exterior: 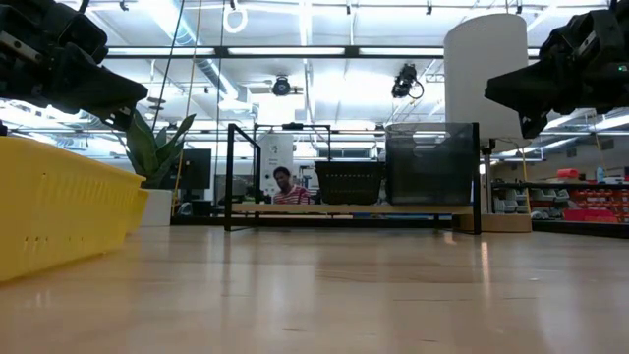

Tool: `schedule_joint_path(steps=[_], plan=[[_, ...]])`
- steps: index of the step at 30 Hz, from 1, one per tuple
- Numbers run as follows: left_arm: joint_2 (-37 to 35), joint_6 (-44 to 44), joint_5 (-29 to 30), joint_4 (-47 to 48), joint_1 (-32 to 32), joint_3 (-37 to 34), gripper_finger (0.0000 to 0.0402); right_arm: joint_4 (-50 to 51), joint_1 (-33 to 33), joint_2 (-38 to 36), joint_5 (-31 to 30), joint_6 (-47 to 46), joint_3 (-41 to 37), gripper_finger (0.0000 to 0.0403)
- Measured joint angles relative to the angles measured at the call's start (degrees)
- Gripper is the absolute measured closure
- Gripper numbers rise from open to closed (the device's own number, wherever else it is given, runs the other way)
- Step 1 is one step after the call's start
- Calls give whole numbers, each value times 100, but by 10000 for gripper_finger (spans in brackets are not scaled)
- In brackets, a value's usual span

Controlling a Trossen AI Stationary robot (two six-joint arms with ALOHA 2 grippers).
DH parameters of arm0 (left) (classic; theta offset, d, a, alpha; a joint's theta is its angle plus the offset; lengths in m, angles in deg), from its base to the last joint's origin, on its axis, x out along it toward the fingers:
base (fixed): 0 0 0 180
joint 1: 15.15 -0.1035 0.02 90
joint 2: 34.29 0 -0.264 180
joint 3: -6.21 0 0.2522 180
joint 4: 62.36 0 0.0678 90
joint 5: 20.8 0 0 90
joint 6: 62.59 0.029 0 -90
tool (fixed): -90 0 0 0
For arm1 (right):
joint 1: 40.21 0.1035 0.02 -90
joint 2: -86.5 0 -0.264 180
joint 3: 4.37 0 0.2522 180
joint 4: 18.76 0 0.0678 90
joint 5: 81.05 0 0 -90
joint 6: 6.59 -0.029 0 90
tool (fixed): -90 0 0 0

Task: Stack baskets on shelf by color
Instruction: Stack the bottom left yellow bin on the bottom right yellow bin

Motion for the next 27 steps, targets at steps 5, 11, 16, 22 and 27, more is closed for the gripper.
schedule_joint_path(steps=[5, 11, 16, 22, 27], plan=[[0, -462, -2, -75, 0, 0, 363, 0, 0, 0, 0, 0, 0, 320], [-2, -85, 165, -439, -2, 4, 368, 0, 0, 0, 2, 0, 0, 321], [0, -904, 172, -453, -2, 4, 374, 0, 0, 0, 2, 0, 0, 320], [0, -1165, 63, -549, -2, 2, 374, 0, 0, 0, 2, 0, 0, 321], [0, -1206, -148, -722, 3, 245, 379, 0, 0, 0, 2, 0, 0, 320]])
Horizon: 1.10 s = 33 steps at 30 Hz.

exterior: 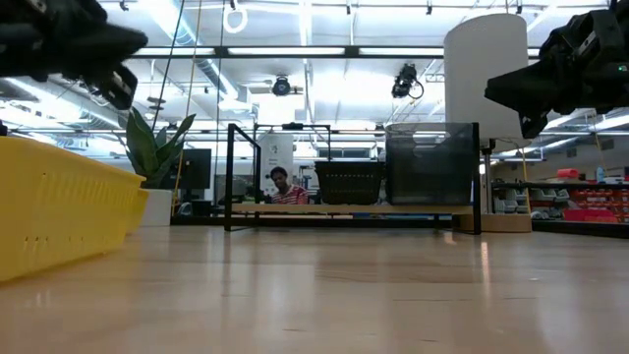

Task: Stack baskets on shelf by color
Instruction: Stack the bottom left yellow bin on the bottom right yellow bin

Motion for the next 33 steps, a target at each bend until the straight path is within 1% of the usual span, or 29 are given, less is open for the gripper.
schedule_joint_path(steps=[2, 5, 10, 14, 18, 22, 27, 31, 33], plan=[[0, 59, 89, -41, -2, 109, 383, 0, 0, 0, 0, 0, 0, 320], [-1, 228, 416, -102, -4, 140, 385, 0, -1, 0, 0, 0, 0, 321], [-2, 468, 393, 76, -4, 140, 377, 0, -1, 0, 0, 0, 0, 320], [-4, 194, 344, -127, -4, 186, 374, 0, -1, 0, 1, 0, 0, 320], [94, 122, 81, 490, 2, 551, 390, 0, 0, 0, 0, 0, 0, 320], [409, 0, 41, 1108, 4, 826, 397, 2, -1, 0, 1, 0, 0, 320], [997, 2, -252, 1078, 222, 955, 392, 2, -1, 0, 1, 0, 0, 320], [1586, 147, -214, 1068, 469, 1213, 396, 2, -2, 0, 0, 0, 0, 320], [1843, 288, -59, 1058, 574, 1339, 396, 2, 0, 0, 0, 0, 0, 320]])
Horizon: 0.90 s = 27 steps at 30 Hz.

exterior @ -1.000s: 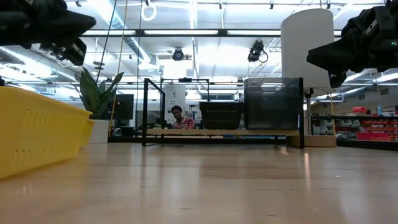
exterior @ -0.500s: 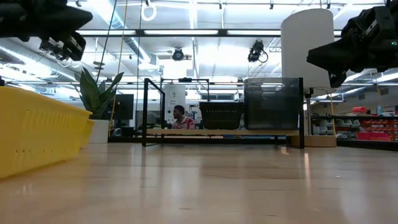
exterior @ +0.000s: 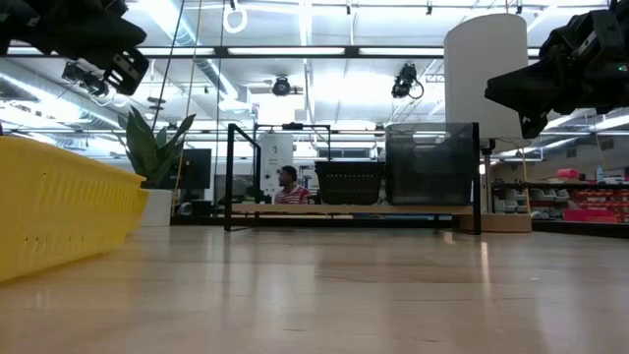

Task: Stack baskets on shelf by color
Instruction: Stack the bottom left yellow bin on the bottom right yellow bin

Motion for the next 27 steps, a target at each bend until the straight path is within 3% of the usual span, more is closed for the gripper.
schedule_joint_path(steps=[5, 9, 15, 27], plan=[[543, 25, 557, 17, 170, 200, 391, 0, 0, 0, 2, 0, 0, 320], [828, -25, 552, 491, 268, 536, 392, 0, -1, 0, 0, 0, 0, 320], [1093, -810, 578, 2098, 642, 1266, 395, 0, 0, 0, 1, 0, 0, 319], [2221, -2974, 1021, 2925, 1942, 2110, 396, -2, 0, 0, 0, 0, 0, 319]])
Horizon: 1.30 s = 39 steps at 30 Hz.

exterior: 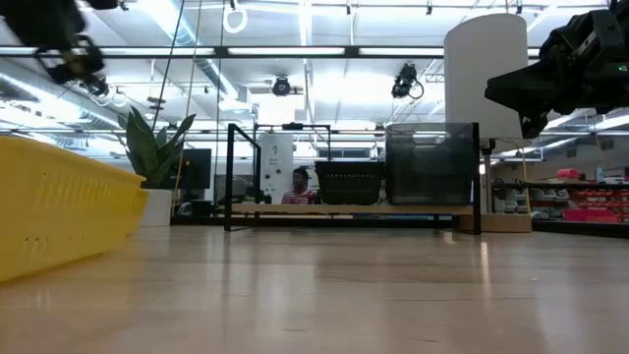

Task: Stack baskets on shelf by color
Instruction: Stack the bottom left yellow bin on the bottom right yellow bin

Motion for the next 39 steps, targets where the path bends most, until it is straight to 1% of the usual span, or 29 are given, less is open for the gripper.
schedule_joint_path(steps=[6, 11, 15, 20, 23, 26, 32, 39], plan=[[462, -1084, -109, 412, 808, 305, 396, -26, -1, 0, 2, 0, 0, 319], [892, -1837, -103, 507, 1358, 684, 397, -88, -2, 2, 0, 0, 0, 319], [1297, -1970, -105, 559, 1739, 988, 396, -91, -2, 0, 0, 0, 0, 319], [1661, -1935, -104, 559, 2081, 1037, 380, -90, 0, 0, 0, 0, 0, 319], [1860, -1934, 142, 632, 2124, 1013, 367, -90, -2, 0, 0, 0, 0, 319], [2015, -1974, 329, 915, 2007, 1012, 353, -90, -1, 0, 0, 0, 0, 319], [2126, -2449, 109, 1796, 1742, 1007, 314, -90, 0, 0, 0, 0, 0, 319], [2124, -2565, -78, 1793, 1742, 1005, 253, -87, -1, 0, 0, 0, 0, 319]])
